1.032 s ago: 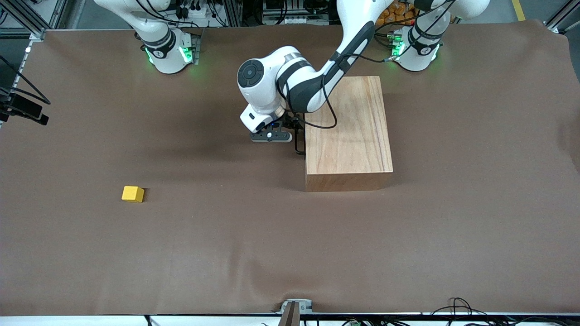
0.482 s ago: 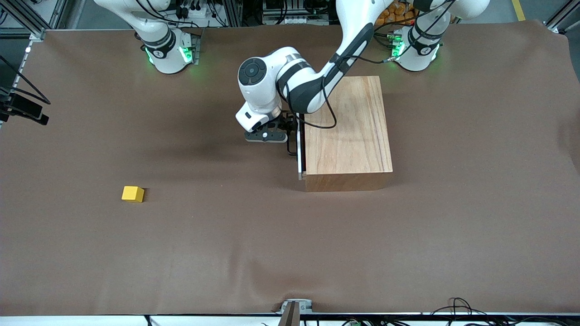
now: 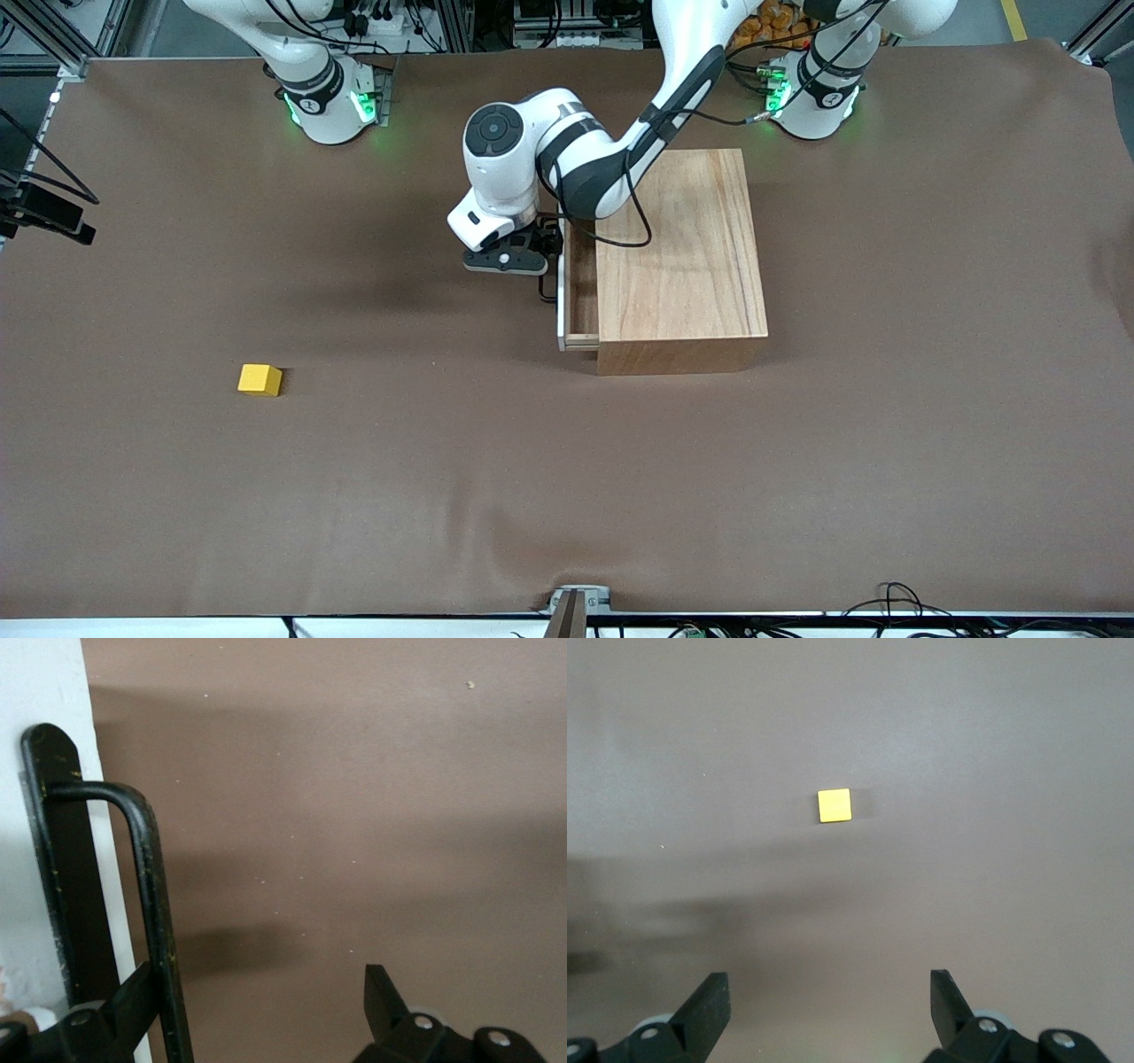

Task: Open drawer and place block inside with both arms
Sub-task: 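Pull the drawer out of the wooden box with the left gripper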

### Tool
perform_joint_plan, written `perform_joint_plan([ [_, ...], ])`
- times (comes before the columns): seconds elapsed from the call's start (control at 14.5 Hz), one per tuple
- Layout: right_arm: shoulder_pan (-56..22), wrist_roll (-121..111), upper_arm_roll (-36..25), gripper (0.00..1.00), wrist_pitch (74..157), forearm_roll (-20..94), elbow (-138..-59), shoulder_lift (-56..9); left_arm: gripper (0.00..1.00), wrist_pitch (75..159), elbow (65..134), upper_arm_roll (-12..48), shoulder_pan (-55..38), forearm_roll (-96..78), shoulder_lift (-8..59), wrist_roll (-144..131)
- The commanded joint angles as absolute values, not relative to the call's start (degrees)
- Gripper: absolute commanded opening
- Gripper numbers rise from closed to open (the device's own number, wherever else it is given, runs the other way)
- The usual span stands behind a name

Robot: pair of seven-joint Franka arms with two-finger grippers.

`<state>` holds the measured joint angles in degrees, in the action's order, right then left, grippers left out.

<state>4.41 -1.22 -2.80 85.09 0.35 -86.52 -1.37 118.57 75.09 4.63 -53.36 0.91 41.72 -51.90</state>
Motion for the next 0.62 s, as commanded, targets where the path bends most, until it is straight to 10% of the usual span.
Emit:
perform_joint_plan([
  [0.0, 5.3, -1.8, -1.9, 1.0, 85.0, 0.2, -85.4, -2.0, 1.0, 120.8, 73.2, 4.3, -55.2, -0.1, 43.4, -52.6],
  [0.55, 4.9, -1.7, -1.7, 1.0, 95.9, 1.2, -85.3, -9.5, 1.0, 124.6, 73.0, 4.3, -57.0, -0.1, 44.2, -53.3],
])
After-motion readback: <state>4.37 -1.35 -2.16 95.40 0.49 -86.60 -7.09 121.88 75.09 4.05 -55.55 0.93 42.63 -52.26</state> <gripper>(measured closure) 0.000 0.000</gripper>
